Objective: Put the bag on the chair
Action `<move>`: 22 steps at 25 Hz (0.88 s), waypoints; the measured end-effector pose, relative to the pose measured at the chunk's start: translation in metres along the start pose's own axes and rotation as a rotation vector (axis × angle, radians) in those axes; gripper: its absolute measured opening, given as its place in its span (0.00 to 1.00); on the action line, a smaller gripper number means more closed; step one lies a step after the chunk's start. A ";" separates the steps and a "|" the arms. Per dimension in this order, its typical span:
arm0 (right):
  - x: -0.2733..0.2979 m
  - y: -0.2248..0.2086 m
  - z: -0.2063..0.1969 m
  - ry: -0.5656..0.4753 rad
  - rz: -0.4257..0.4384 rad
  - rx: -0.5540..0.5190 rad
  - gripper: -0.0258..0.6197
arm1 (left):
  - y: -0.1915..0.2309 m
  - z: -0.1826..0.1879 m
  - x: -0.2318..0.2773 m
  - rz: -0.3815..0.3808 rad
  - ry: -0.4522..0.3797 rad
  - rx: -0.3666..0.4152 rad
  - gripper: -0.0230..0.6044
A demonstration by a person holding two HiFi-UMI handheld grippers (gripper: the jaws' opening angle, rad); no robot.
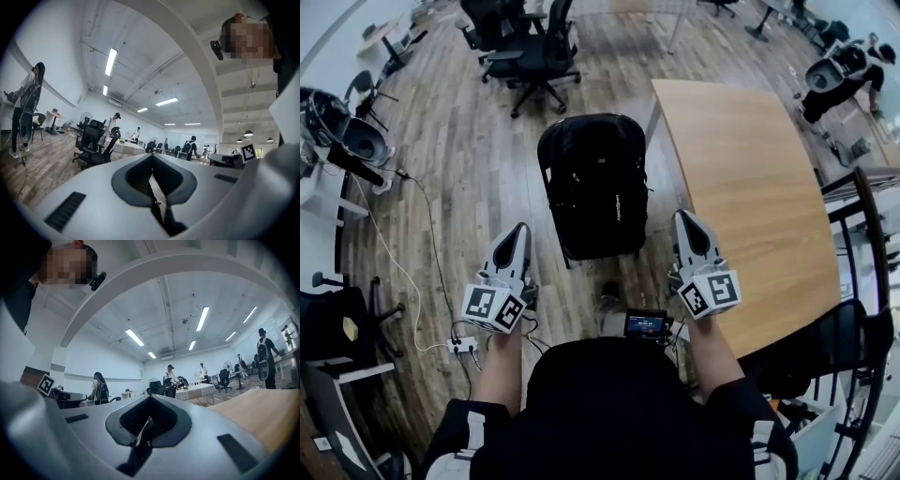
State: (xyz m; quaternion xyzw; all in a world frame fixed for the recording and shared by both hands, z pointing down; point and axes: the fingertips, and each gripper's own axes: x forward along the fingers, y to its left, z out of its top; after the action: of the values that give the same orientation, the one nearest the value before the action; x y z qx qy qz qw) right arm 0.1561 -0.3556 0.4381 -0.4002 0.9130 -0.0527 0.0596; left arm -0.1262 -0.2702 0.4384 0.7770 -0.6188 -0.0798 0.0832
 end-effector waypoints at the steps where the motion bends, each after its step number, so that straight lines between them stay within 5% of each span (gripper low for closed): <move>1: -0.011 0.007 -0.003 -0.001 -0.008 0.005 0.06 | -0.004 -0.002 -0.013 -0.002 0.004 0.008 0.04; 11: -0.110 0.099 -0.033 0.062 -0.025 -0.021 0.06 | -0.035 -0.029 -0.147 -0.006 0.041 0.024 0.04; 15: -0.142 0.102 -0.040 0.095 -0.064 -0.013 0.06 | -0.048 -0.045 -0.173 0.016 0.053 0.011 0.04; 22: -0.165 0.098 -0.049 0.134 -0.005 0.022 0.06 | -0.075 -0.052 -0.192 0.049 0.059 0.008 0.04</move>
State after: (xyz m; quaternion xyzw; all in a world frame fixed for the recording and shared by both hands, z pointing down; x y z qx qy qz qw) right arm 0.1889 -0.1653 0.4829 -0.3973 0.9133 -0.0896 0.0029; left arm -0.0861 -0.0645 0.4762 0.7640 -0.6353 -0.0524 0.1004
